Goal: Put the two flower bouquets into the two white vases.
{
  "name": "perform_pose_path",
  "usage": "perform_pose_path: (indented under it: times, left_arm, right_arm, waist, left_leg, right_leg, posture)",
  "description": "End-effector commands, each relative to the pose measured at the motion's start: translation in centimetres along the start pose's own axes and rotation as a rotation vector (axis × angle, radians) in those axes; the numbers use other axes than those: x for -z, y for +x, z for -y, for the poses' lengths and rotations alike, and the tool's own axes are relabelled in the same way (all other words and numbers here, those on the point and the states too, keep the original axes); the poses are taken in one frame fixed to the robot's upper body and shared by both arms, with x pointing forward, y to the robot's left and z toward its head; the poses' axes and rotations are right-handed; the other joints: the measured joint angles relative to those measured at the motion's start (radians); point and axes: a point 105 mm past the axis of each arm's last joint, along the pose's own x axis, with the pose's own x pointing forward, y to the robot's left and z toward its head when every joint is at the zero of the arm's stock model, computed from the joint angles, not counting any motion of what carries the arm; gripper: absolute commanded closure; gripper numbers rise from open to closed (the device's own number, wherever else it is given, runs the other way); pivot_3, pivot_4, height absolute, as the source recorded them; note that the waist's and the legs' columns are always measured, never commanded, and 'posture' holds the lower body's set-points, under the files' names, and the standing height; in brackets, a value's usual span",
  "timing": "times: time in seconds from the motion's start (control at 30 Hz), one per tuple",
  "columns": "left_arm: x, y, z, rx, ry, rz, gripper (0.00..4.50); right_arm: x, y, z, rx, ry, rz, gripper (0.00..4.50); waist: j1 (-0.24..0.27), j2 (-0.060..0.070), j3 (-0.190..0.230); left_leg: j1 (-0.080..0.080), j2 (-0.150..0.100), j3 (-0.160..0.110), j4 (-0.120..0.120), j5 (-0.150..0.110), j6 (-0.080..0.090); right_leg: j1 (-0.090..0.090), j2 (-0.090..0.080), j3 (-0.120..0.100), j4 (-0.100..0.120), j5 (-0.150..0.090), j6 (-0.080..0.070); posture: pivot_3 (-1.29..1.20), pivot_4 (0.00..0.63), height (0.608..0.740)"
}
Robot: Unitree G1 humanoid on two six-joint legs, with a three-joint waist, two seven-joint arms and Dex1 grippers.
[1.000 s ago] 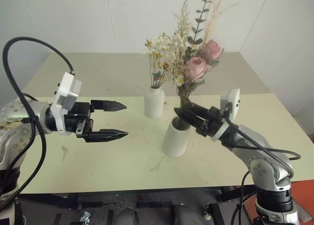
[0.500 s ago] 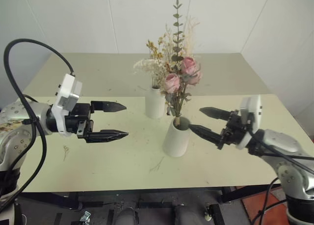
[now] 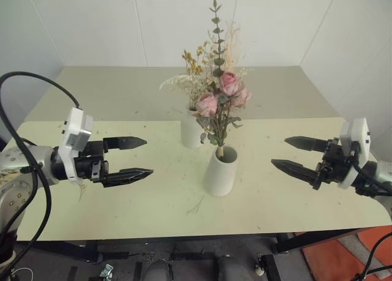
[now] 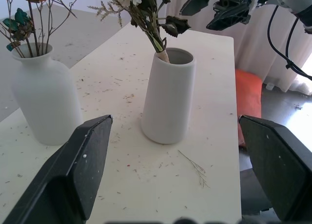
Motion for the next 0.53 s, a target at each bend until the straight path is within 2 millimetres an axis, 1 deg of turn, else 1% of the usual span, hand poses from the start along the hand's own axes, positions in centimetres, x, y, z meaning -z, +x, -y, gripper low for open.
perform_pose_path:
  times: [0.03,0.23,0.37,0.53]
  left_arm:
    - [-0.6,-0.8,0.2,-0.032,0.033,0.009,0.00]
    - [-0.5,-1.0,0.3,-0.042,0.025,0.014,0.00]
    - [-0.4,-1.0,0.8,-0.031,0.015,0.014,0.00]
    - [-0.3,-0.7,0.8,-0.006,0.007,0.013,0.00]
  right_arm:
    - [-1.0,-1.1,0.6,0.016,-0.078,-0.009,0.02]
    - [-1.5,-1.6,1.4,0.035,-0.093,-0.015,0.02]
    - [-1.4,-2.0,1.1,0.034,-0.104,-0.027,0.02]
    - [-1.4,-2.5,0.6,0.049,-0.107,-0.030,0.02]
  waist:
    - [0.000,0.000,0.000]
    - [0.000,0.000,0.000]
    - [0.000,0.000,0.000]
    - [0.003,0.000,0.000]
  left_leg:
    - [0.000,0.000,0.000,0.000,0.000,0.000]
    - [0.000,0.000,0.000,0.000,0.000,0.000]
    - [0.000,0.000,0.000,0.000,0.000,0.000]
    - [0.000,0.000,0.000,0.000,0.000,0.000]
  right_leg:
    - [0.000,0.000,0.000,0.000,0.000,0.000]
    - [0.000,0.000,0.000,0.000,0.000,0.000]
    - [0.000,0.000,0.000,0.000,0.000,0.000]
    - [0.000,0.000,0.000,0.000,0.000,0.000]
  posture:
    - [0.00,0.150,0.740]
    - [0.00,0.150,0.740]
    - [0.00,0.150,0.740]
    - [0.00,0.150,0.740]
